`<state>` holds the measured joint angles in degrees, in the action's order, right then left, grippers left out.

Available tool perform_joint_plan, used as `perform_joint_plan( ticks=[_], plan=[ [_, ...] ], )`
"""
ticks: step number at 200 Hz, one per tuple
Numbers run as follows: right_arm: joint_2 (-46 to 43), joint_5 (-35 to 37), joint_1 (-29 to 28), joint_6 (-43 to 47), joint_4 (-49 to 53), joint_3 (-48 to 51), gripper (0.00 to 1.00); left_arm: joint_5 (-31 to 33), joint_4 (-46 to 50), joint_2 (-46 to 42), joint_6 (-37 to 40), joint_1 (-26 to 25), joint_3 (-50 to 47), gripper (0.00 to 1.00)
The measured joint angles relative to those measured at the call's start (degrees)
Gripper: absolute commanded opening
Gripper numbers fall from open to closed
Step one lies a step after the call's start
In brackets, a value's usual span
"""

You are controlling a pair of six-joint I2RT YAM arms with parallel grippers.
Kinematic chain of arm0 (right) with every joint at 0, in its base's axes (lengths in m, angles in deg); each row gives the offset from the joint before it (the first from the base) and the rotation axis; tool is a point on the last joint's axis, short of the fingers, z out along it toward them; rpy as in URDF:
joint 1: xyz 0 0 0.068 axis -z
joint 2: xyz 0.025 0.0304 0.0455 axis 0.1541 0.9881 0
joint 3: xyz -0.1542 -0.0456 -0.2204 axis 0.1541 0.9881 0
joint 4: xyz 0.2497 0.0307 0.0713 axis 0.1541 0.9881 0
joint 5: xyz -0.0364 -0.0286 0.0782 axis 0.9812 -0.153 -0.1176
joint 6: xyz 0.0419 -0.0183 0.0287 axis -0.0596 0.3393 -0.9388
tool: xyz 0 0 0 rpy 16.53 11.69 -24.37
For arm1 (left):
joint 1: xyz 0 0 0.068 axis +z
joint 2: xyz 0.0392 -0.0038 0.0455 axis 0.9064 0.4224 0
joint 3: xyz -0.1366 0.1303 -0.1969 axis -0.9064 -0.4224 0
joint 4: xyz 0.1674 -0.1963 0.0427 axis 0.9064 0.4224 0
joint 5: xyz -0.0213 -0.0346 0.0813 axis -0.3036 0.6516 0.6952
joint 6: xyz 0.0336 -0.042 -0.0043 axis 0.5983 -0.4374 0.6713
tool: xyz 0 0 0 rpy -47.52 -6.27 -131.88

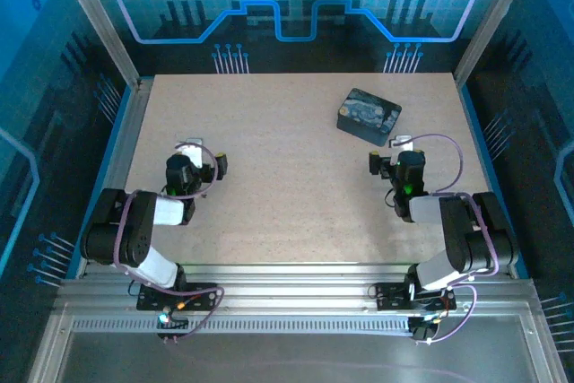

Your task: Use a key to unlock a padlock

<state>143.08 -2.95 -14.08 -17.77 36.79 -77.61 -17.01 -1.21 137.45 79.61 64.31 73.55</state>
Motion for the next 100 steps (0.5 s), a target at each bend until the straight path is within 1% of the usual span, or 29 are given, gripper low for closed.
perform_joint_plan(
  ticks=[100],
  plan=[
    [0.00,0.00,0.00,0.00,0.00,0.00,1.00,-0.44,0.33,0.00,0.00,0.24,0.00,0.99]
  ],
)
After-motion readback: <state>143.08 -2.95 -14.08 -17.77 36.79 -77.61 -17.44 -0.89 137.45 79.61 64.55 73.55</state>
